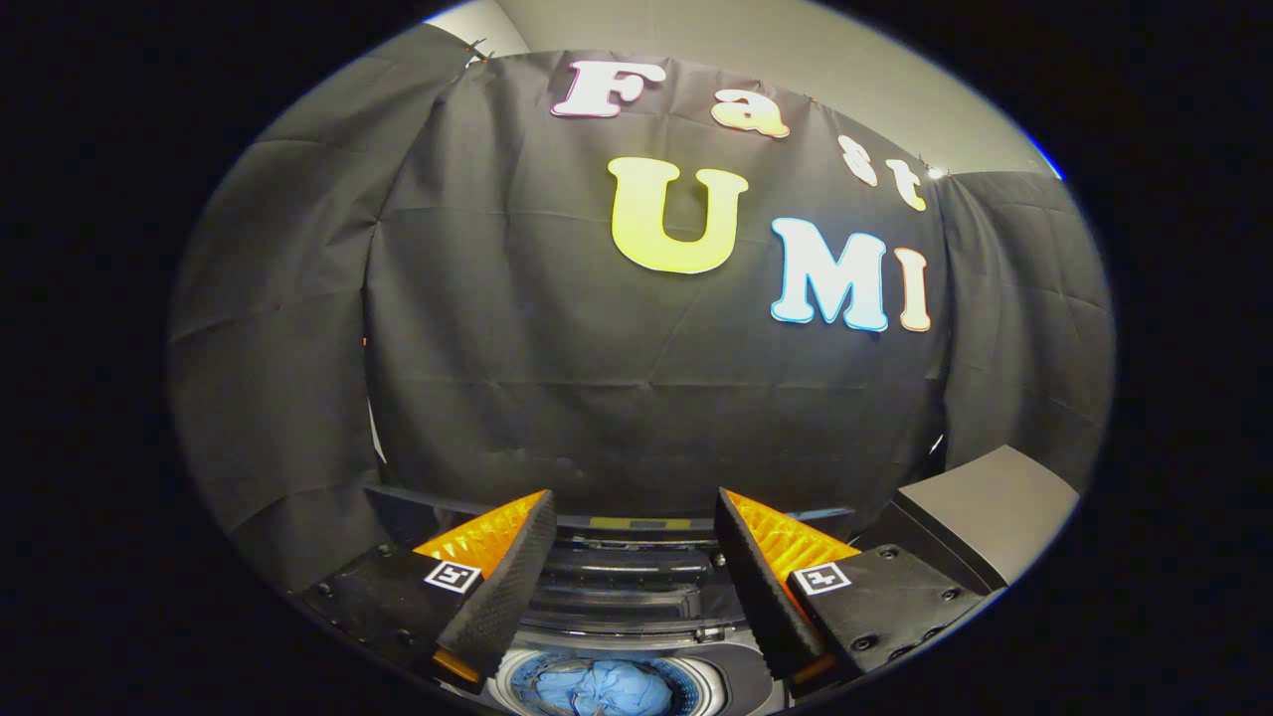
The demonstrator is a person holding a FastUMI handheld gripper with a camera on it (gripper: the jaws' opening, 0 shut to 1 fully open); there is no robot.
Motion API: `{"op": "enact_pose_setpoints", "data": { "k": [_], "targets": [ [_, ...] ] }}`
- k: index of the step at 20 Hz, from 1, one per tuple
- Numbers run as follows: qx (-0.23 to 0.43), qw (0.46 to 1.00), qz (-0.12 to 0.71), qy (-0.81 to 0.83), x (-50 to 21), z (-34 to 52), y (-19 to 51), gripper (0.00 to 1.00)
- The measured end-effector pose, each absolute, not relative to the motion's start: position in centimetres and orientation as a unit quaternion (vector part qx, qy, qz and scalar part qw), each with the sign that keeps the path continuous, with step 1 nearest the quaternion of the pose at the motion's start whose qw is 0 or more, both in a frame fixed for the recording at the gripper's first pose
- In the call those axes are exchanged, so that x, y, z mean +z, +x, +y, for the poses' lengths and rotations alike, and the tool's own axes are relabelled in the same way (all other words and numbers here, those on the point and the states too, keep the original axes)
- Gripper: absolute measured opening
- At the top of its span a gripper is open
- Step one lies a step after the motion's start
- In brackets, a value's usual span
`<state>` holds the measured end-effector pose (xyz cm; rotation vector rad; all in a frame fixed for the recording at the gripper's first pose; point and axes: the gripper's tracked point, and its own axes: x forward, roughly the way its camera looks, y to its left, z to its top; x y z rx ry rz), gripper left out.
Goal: Put the clothes into the washing machine and then close the washing machine lid.
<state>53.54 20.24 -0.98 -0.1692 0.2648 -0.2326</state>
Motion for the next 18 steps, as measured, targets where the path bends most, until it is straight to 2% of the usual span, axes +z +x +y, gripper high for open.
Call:
{"op": "enact_pose_setpoints", "data": {
  "k": [10,18],
  "targets": [
    [-0.108,0.975,0.180,-0.075,-3.1,19.2,58.3,0.98],
    [-0.098,0.977,0.182,-0.050,-3.8,19.5,57.7,0.97]
  ]
}}
